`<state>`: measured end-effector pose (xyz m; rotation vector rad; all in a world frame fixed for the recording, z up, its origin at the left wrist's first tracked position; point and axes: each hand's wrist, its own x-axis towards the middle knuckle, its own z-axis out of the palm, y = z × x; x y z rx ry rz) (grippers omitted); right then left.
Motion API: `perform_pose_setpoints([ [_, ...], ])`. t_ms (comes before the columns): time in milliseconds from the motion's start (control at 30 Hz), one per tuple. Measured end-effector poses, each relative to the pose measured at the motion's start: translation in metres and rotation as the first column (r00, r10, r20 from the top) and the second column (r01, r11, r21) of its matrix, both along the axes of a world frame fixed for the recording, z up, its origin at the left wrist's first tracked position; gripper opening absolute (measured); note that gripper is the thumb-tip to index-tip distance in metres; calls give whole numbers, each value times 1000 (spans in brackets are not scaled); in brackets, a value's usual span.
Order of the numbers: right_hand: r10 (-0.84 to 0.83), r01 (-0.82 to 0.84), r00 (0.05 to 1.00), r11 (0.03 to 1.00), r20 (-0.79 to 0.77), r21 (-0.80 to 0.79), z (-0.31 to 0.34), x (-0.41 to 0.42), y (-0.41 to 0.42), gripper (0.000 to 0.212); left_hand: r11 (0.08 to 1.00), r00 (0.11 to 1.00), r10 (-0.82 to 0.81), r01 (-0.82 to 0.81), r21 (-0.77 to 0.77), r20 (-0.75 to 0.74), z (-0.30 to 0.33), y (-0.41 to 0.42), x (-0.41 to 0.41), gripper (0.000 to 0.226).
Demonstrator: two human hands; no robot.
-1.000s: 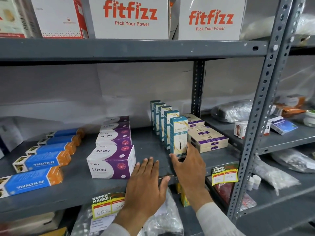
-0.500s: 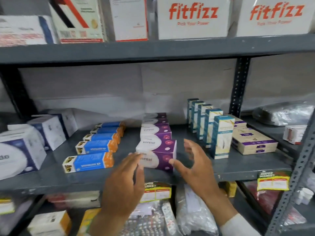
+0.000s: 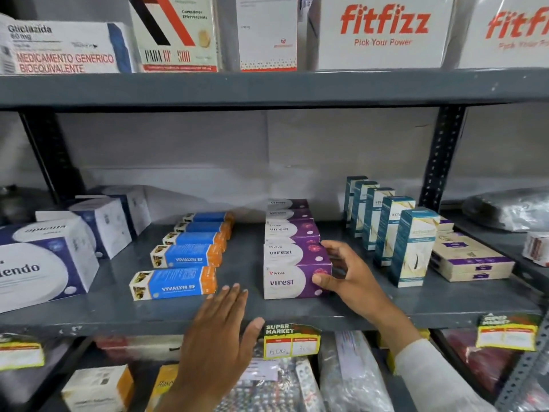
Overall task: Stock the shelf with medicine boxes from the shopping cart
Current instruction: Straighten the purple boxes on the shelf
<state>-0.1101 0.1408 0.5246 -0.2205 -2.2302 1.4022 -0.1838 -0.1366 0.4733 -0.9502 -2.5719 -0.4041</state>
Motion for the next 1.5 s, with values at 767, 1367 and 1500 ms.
perform_pose_setpoints([
  [767,-32,32,999,999,1,41,2,3,-11,65,1000,1000,-17,18,2,-21,2,-4,-2,72],
  [1367,-80,77,995,996,66,42,7,6,-21,68,998,998,-61,61,-10,3,11,-8,-1,74],
  [1500,-108,107,994,994,-26,-16,8,9,-25,76,977,988,-156,152,147,19,27,-34,0,59],
])
